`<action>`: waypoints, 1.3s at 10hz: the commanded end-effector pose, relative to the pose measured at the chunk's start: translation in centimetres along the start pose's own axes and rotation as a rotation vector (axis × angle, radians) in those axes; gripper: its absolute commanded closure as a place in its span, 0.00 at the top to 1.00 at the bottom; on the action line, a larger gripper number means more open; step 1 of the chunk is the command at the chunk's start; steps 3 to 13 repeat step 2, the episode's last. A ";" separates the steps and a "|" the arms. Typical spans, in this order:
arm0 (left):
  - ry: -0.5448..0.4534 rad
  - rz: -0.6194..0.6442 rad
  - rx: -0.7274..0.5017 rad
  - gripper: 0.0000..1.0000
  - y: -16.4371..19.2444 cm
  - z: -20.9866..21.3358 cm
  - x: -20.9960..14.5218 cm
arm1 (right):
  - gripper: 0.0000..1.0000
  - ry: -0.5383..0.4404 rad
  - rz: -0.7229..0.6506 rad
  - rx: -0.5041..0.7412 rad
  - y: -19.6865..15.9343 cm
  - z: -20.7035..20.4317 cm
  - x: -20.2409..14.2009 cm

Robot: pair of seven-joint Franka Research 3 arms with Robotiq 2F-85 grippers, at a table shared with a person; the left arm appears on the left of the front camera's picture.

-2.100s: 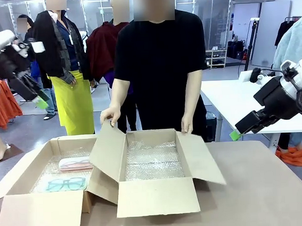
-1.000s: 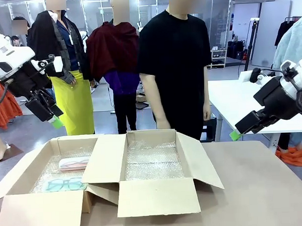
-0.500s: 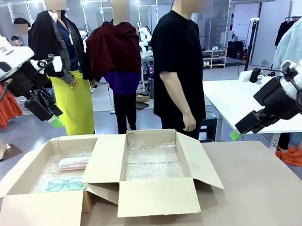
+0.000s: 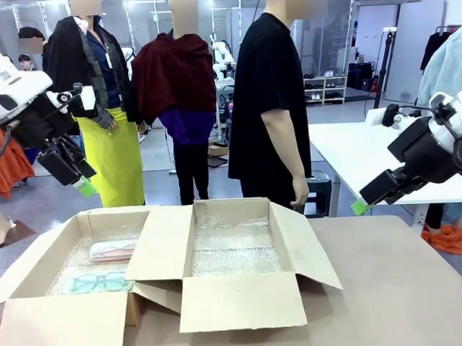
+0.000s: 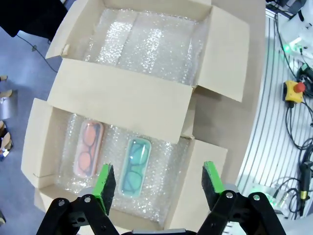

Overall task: Pack the glasses set securely to prepare it for shipping.
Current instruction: Position the Package Box on the left side of the table.

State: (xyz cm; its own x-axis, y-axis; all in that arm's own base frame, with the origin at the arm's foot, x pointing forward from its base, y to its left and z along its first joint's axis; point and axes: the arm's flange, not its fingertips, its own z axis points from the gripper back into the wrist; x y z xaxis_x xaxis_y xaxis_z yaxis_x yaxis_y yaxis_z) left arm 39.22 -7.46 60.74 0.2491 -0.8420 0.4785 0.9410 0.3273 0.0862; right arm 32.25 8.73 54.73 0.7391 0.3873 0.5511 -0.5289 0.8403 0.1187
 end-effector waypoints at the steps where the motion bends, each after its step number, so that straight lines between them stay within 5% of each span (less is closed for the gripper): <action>1: 0.015 -0.007 0.018 0.89 0.2 0.2 0.1 | 1.00 -0.008 -0.020 -0.008 0.5 -0.1 0.3; 13: 0.015 -0.007 0.018 0.89 0.2 0.2 0.1 | 1.00 -0.008 -0.020 -0.008 0.5 -0.1 0.3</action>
